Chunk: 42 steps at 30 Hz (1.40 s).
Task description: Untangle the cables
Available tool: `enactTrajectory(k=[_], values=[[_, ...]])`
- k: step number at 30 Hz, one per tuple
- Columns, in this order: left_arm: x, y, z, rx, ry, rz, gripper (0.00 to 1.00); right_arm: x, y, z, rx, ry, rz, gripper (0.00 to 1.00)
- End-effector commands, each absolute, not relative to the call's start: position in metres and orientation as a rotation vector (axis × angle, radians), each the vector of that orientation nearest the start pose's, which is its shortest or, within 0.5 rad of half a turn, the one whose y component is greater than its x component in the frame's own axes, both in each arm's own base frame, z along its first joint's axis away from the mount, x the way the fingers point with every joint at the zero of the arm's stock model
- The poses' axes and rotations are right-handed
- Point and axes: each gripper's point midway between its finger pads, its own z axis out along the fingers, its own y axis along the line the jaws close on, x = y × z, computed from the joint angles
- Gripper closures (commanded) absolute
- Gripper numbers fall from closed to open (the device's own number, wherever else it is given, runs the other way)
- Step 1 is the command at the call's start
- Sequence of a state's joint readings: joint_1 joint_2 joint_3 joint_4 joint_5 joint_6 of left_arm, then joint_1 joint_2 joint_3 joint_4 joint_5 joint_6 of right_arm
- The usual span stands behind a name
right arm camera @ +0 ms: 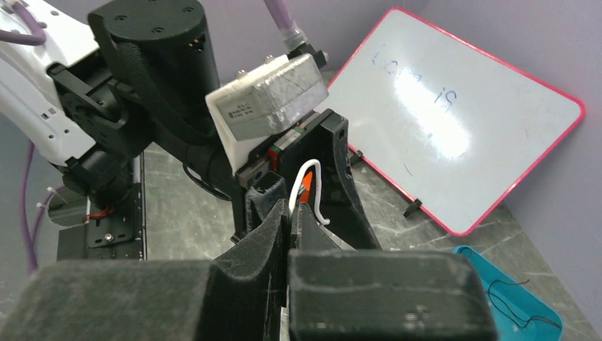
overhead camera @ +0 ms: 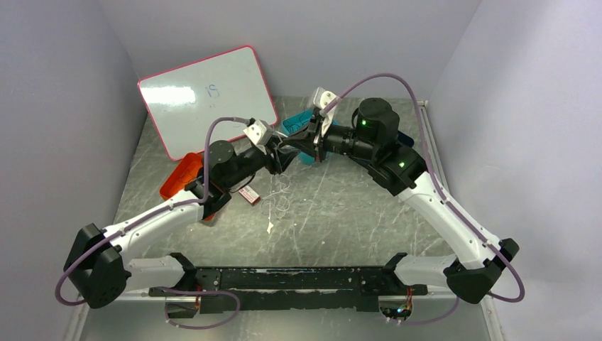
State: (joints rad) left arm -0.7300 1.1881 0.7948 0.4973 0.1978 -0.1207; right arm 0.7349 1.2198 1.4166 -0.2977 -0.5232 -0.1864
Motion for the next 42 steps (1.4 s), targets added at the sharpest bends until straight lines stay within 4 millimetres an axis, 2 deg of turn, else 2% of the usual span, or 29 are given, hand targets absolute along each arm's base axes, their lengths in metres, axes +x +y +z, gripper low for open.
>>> enactTrajectory(k=[1,7,16,23,28,32,38,42], values=[[0.286,-0.315,0.318,0.649,1.374,-0.845,0.53,0.216,0.314,0.436,-1.081,1.244,0.884,1.0],[0.261,-0.323,0.291,0.703,1.418,-0.991,0.68,0.212,0.307,0.472,-0.999,1.17,0.898,1.0],[0.235,-0.324,0.251,0.719,1.487,-1.13,0.66,0.205,0.296,0.523,-0.899,1.052,0.902,1.0],[0.227,-0.33,0.221,0.766,1.554,-1.185,0.77,0.203,0.289,0.551,-0.852,0.987,0.88,1.0],[0.22,-0.333,0.196,0.778,1.608,-1.235,0.8,0.202,0.285,0.571,-0.833,0.933,0.859,1.0],[0.217,-0.333,0.184,0.772,1.636,-1.255,0.81,0.206,0.281,0.581,-0.819,0.92,0.822,1.0],[0.215,-0.328,0.171,0.76,1.666,-1.243,0.82,0.217,0.255,0.601,-0.691,0.899,0.696,1.0],[0.214,-0.326,0.161,0.755,1.69,-1.236,0.87,0.229,0.232,0.609,-0.583,0.913,0.591,1.0]])
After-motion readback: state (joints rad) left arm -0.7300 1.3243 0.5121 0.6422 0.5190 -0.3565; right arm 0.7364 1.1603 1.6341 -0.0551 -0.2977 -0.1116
